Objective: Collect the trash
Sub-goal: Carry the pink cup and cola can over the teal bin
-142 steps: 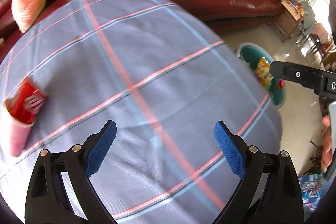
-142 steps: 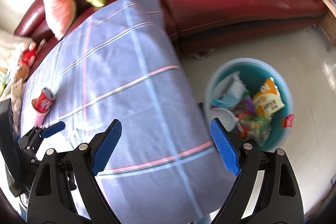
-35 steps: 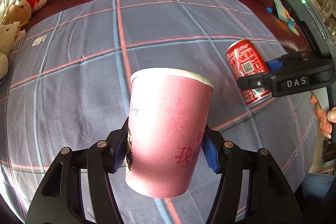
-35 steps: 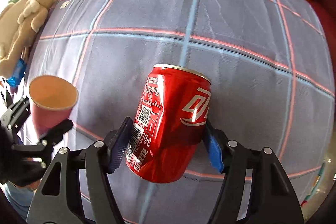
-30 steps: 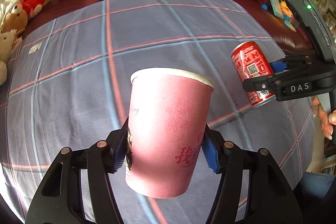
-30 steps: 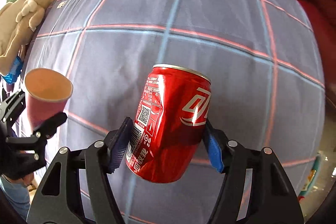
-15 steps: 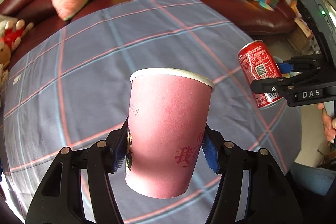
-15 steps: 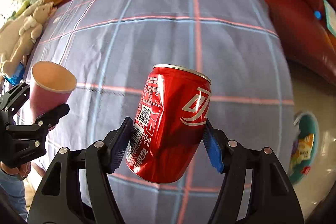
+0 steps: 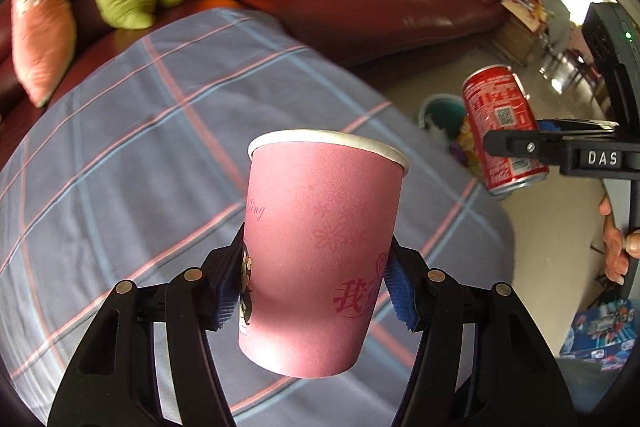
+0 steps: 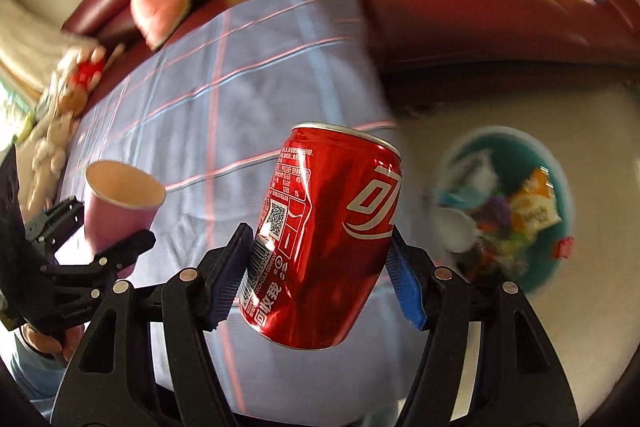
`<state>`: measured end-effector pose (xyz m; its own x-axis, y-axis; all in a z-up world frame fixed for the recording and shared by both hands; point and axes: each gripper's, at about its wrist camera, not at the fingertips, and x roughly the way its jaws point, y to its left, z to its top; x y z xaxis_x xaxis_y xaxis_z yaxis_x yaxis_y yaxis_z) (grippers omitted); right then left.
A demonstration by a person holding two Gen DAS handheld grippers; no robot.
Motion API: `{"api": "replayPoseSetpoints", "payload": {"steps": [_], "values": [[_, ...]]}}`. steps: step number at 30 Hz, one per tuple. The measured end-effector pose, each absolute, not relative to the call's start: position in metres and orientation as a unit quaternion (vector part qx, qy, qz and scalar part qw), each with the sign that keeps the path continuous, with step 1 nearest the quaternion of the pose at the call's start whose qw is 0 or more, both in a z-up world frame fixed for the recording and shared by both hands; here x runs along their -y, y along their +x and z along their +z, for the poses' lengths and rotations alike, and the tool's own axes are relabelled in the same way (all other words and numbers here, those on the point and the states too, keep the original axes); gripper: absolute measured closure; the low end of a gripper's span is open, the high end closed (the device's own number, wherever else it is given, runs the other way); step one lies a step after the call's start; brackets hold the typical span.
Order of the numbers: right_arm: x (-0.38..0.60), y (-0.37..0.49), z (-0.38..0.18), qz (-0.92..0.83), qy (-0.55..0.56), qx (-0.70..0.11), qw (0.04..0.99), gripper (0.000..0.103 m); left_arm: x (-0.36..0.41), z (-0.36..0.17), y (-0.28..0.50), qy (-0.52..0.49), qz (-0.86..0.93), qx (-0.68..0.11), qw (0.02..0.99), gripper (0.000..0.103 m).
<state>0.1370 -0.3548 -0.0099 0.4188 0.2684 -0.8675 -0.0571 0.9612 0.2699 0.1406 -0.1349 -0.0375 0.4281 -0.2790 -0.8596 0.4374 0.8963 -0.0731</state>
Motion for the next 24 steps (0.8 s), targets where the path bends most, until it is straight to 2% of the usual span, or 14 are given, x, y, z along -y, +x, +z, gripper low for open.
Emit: {"api": "replayPoseSetpoints", "payload": {"steps": [10, 24], "values": [[0.488, 0.110, -0.017, 0.008, 0.173, -0.499, 0.849, 0.040, 0.236, -0.042, 0.147, 0.110, -0.263, -0.494, 0.821, 0.041], [0.536, 0.117, -0.039, -0.016, 0.196, -0.505, 0.840, 0.040, 0.328, -0.067, 0.165, 0.112, -0.290, -0.513, 0.800, 0.040]]}}
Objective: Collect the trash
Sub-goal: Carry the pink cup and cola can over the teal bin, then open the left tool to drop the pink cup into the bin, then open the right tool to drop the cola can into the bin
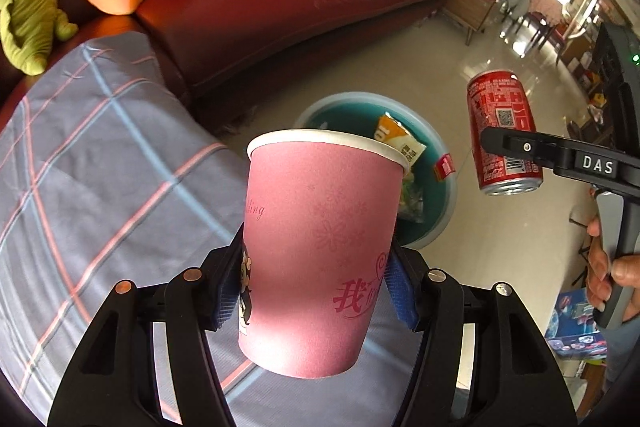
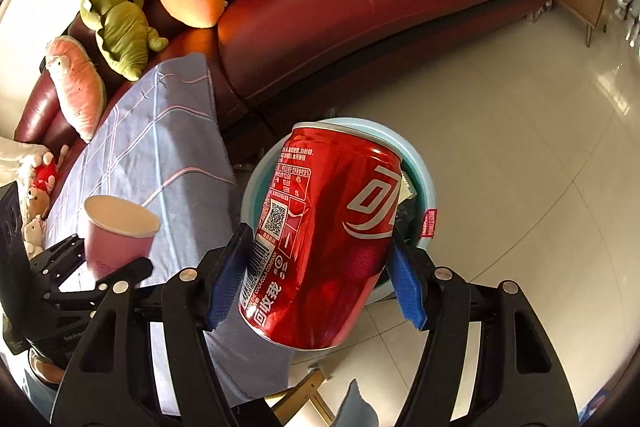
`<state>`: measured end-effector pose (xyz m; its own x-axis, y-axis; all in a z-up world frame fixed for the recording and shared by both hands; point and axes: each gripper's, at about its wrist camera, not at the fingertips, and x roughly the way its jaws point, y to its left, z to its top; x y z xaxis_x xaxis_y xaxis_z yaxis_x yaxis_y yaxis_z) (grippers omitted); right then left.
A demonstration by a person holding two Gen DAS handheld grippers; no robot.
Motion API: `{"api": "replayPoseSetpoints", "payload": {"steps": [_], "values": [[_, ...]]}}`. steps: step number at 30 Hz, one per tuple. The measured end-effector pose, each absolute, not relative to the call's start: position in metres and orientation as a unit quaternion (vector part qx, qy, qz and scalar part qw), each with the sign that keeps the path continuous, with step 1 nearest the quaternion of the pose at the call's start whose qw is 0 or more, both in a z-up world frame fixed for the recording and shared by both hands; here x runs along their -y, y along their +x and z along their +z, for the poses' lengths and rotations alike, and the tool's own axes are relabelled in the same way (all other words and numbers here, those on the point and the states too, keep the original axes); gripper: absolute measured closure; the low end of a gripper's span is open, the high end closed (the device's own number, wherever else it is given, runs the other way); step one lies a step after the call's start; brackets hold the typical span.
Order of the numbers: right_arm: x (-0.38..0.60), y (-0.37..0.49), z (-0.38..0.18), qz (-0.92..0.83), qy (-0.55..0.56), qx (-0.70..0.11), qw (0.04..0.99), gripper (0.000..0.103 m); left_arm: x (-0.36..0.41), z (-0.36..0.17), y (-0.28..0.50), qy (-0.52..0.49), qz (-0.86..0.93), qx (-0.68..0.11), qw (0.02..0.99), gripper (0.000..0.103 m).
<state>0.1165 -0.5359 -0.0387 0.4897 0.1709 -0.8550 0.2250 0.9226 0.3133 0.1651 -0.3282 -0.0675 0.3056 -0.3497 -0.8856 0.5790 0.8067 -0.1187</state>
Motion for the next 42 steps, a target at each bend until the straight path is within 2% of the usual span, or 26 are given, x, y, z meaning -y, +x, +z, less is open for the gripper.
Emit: {"api": "replayPoseSetpoints", "payload": {"steps": [15, 21, 23, 24, 42], "values": [[0.578, 0.120, -0.059, -0.056, 0.239, -0.512, 0.823, 0.040, 0.406, -0.114, 0.181, 0.121, -0.331, -0.548, 0.759, 0.040], [0.585, 0.122, -0.062, -0.068, 0.242, -0.516, 0.819, 0.040, 0.426, -0.121, 0.187, 0.133, -0.337, -0.548, 0.754, 0.035], [0.587, 0.124, -0.065, -0.070, 0.243, -0.518, 0.817, 0.040, 0.427, -0.123, 0.188, 0.138, -0.332, -0.547, 0.756, 0.017], [0.587, 0.124, -0.066, -0.070, 0.244, -0.519, 0.816, 0.040, 0.426, -0.123, 0.188, 0.140, -0.328, -0.544, 0.760, 0.015], [0.573, 0.139, -0.075, -0.050, 0.239, -0.531, 0.811, 0.040, 0.366, -0.119, 0.192, 0.103, -0.267, -0.571, 0.770, 0.013]]}}
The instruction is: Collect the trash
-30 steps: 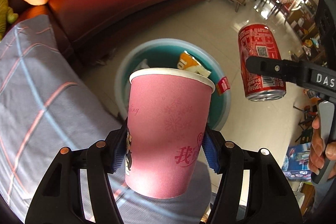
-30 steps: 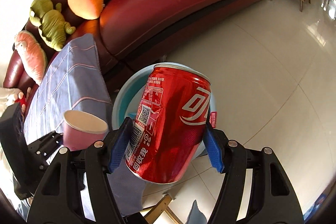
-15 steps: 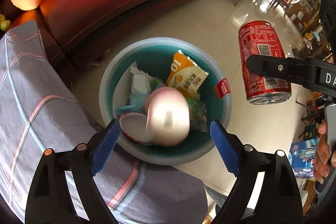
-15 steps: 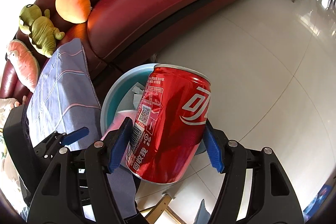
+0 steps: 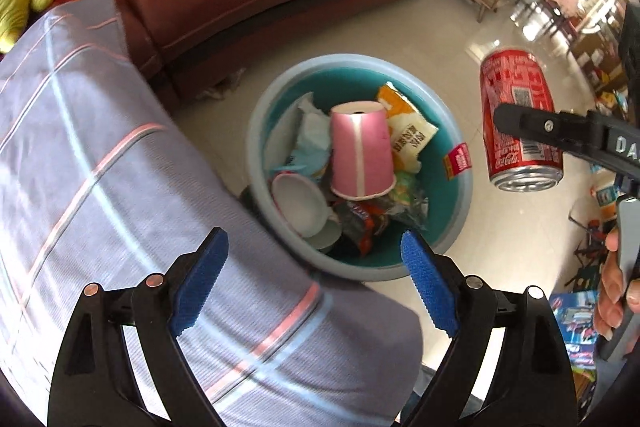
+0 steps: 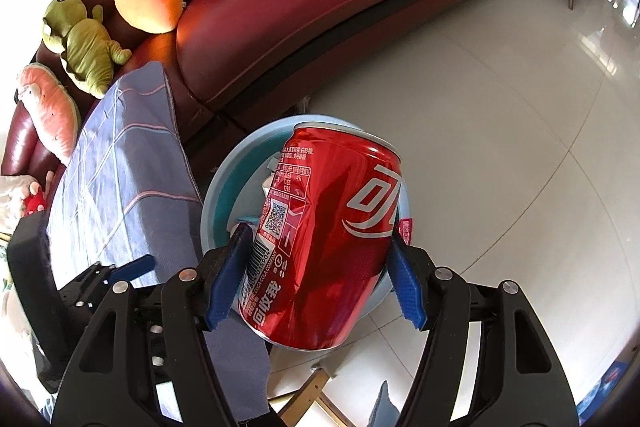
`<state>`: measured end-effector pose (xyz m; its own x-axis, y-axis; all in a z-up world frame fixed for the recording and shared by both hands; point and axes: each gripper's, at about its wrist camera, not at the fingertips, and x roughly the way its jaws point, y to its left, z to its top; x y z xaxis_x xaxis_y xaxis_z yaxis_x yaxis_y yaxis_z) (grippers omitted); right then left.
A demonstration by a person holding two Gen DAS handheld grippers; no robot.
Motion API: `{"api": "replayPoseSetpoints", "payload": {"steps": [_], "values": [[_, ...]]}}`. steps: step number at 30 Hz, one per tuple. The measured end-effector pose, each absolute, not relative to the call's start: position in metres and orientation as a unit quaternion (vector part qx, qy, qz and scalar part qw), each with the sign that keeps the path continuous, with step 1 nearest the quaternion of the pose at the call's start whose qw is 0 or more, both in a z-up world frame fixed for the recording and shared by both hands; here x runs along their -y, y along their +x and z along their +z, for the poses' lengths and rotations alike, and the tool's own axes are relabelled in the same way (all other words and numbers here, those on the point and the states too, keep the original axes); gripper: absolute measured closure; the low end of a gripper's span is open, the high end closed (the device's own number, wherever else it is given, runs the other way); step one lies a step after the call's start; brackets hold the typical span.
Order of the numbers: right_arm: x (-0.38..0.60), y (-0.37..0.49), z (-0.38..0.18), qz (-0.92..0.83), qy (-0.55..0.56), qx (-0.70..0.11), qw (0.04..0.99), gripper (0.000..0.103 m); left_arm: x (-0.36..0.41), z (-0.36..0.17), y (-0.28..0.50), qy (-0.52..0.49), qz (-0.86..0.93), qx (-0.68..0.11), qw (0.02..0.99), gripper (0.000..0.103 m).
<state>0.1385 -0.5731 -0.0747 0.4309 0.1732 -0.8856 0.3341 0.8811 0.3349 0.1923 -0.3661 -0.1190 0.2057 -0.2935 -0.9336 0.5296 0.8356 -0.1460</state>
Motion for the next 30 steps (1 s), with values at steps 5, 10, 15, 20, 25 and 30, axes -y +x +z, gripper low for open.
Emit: {"api": "replayPoseSetpoints", "payload": {"steps": [5, 10, 15, 20, 25, 30], "values": [[0.559, 0.143, -0.083, -0.034, 0.235, -0.543, 0.806, 0.040, 0.344, -0.115, 0.192, 0.077, -0.237, -0.564, 0.787, 0.008], [0.551, 0.143, -0.082, -0.025, 0.235, -0.548, 0.802, 0.028, 0.332, -0.113, 0.189, 0.080, -0.217, -0.561, 0.795, 0.008], [0.543, 0.134, -0.072, -0.029, 0.212, -0.543, 0.812, 0.020, 0.323, -0.108, 0.183, 0.072, -0.201, -0.565, 0.797, 0.007], [0.533, 0.117, -0.062, -0.026, 0.180, -0.541, 0.821, 0.010, 0.310, -0.104, 0.173, 0.065, -0.190, -0.571, 0.796, 0.006], [0.514, 0.098, -0.051, -0.024, 0.132, -0.541, 0.830, 0.007, 0.296, -0.094, 0.159, 0.059, -0.186, -0.564, 0.802, 0.006], [0.502, 0.078, -0.040, -0.022, 0.112, -0.533, 0.838, 0.007, 0.280, -0.079, 0.141, 0.055, -0.182, -0.552, 0.812, 0.004]]}}
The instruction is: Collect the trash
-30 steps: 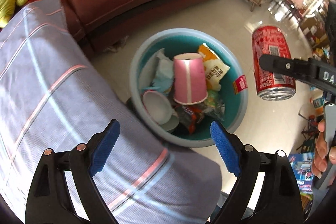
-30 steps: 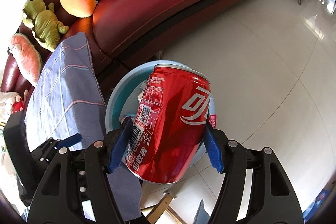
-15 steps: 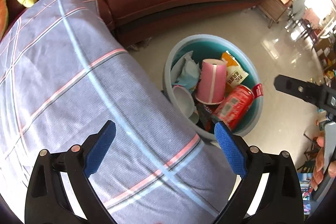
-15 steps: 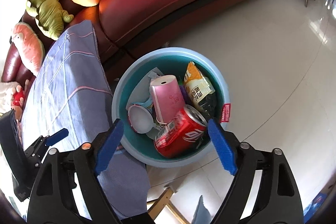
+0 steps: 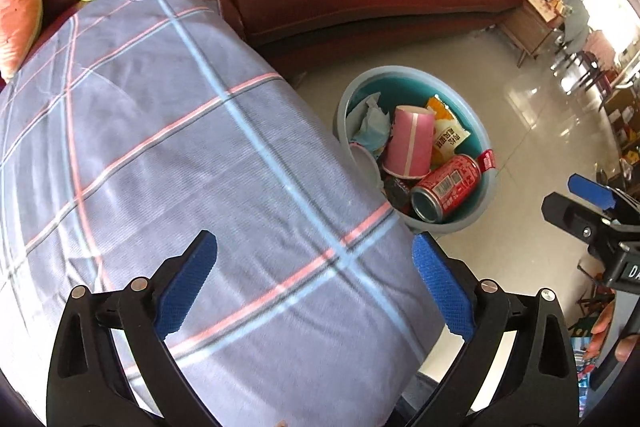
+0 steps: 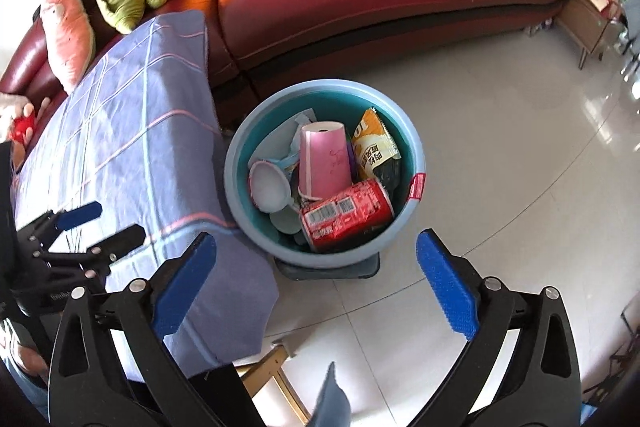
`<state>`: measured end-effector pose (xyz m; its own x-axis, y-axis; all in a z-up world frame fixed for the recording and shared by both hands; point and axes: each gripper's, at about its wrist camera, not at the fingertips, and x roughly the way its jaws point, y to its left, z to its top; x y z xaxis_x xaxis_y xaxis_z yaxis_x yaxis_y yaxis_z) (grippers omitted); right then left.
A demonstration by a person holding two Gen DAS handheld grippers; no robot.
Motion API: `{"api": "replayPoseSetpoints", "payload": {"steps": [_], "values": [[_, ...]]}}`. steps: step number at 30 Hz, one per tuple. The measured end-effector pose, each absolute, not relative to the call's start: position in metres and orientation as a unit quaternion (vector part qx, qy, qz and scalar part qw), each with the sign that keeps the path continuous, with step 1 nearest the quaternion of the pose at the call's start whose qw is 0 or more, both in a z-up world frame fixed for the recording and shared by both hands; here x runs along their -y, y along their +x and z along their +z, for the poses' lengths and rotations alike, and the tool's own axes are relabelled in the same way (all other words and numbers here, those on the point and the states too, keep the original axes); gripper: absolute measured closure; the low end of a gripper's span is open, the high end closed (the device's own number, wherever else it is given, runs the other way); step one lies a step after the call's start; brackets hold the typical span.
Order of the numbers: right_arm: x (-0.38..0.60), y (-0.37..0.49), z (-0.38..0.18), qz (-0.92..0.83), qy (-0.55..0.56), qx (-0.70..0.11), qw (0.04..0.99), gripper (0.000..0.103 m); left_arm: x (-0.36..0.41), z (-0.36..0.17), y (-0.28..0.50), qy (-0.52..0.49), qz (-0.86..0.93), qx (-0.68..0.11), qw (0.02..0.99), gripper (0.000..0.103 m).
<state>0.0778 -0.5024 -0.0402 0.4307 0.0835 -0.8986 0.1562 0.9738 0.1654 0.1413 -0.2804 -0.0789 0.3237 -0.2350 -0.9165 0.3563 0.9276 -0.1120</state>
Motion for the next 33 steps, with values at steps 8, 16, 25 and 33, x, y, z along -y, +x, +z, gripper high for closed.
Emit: {"api": "replayPoseSetpoints", "payload": {"steps": [8, 16, 25, 33], "values": [[0.487, 0.047, -0.026, -0.032, 0.092, -0.517, 0.850, 0.007, 0.262, -0.059, 0.115, 0.048, -0.175, -0.531, 0.828, 0.004], [0.479, 0.025, -0.020, -0.032, 0.087, -0.511, 0.854, 0.007, 0.247, -0.044, 0.096, 0.038, -0.169, -0.516, 0.839, 0.004], [0.475, 0.018, -0.018, -0.035, 0.084, -0.511, 0.855, 0.007, 0.243, -0.032, 0.085, 0.034, -0.166, -0.504, 0.847, 0.004], [0.475, 0.018, -0.020, -0.034, 0.088, -0.513, 0.853, 0.007, 0.243, -0.032, 0.086, 0.030, -0.166, -0.502, 0.848, 0.004]]}}
